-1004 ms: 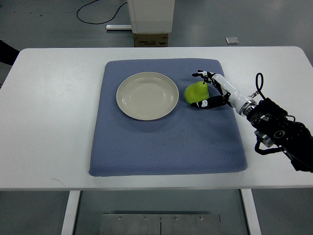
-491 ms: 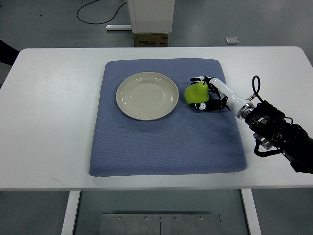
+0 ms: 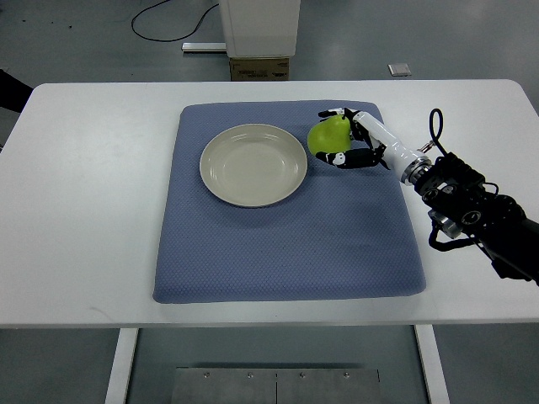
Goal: Place pear on plate with right hand
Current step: 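Lift the pear with the right hand and carry it above the plate, then lower the pear onto the plate and open the right hand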
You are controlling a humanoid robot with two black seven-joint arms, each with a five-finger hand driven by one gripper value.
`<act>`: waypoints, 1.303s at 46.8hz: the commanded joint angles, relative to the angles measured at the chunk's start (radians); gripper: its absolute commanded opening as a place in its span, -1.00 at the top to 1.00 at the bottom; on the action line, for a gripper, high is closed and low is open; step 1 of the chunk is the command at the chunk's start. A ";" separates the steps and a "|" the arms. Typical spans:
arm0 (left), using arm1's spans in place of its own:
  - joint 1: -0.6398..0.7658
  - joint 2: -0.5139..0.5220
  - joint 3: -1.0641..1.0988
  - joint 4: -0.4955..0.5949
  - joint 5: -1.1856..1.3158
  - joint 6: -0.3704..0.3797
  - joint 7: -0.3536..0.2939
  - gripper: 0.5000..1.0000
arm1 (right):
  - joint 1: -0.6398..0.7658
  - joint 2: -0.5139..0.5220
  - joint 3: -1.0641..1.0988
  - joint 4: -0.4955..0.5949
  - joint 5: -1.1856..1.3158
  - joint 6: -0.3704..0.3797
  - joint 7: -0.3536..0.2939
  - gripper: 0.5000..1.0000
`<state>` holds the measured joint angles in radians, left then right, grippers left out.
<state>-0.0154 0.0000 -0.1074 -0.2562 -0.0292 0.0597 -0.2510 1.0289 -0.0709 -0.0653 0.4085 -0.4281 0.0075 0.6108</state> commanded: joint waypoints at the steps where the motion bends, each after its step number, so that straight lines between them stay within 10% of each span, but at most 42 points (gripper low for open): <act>1: 0.000 0.000 0.000 0.000 0.000 0.000 -0.001 -1.00 | 0.020 0.016 0.007 0.001 0.002 0.000 0.000 1.00; 61: 0.000 0.000 0.000 0.000 0.000 0.000 0.001 -1.00 | 0.145 0.071 0.050 0.151 0.003 -0.003 0.000 1.00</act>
<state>-0.0155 0.0000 -0.1074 -0.2562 -0.0291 0.0597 -0.2511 1.1765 0.0000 -0.0155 0.5472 -0.4249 0.0044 0.6108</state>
